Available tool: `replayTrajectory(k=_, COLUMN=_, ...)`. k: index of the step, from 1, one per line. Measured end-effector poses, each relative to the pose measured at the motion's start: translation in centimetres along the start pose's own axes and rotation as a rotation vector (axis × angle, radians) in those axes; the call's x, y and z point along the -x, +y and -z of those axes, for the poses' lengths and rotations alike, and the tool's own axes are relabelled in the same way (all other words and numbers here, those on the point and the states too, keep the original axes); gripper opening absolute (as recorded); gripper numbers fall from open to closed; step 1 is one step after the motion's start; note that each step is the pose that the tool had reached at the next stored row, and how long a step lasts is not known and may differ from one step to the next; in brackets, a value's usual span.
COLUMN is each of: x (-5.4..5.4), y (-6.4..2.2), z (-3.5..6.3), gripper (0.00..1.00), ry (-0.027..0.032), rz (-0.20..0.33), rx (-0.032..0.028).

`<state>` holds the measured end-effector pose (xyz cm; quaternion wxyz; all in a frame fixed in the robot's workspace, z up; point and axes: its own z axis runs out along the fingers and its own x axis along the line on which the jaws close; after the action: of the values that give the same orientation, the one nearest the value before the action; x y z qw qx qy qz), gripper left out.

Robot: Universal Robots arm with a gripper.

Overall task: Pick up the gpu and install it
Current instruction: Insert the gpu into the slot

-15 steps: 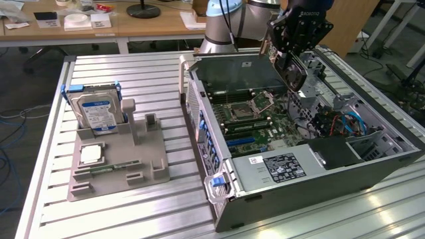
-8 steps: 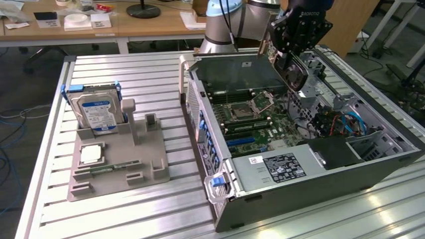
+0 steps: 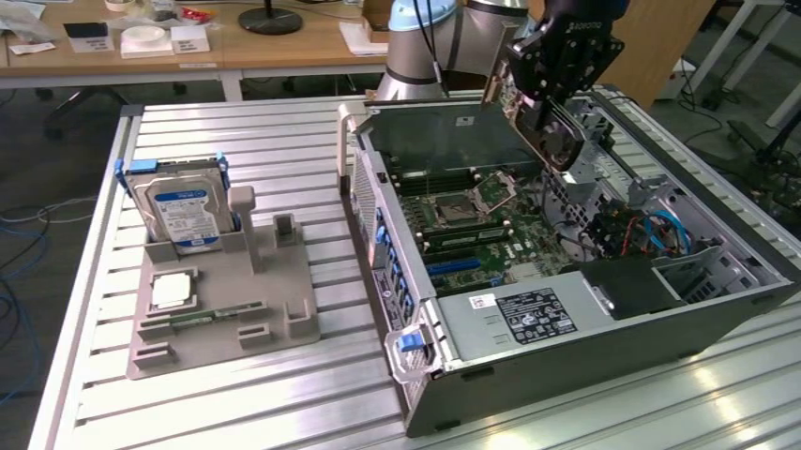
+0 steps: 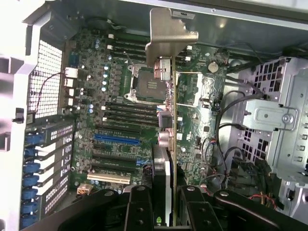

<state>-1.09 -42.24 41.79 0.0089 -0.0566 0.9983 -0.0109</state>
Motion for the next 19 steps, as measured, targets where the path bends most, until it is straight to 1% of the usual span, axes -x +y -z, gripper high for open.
replayTrajectory(k=19, x=0.00, y=0.00, z=-0.04, gripper=0.28, ry=-0.0039, rz=0.169, rx=0.0032)
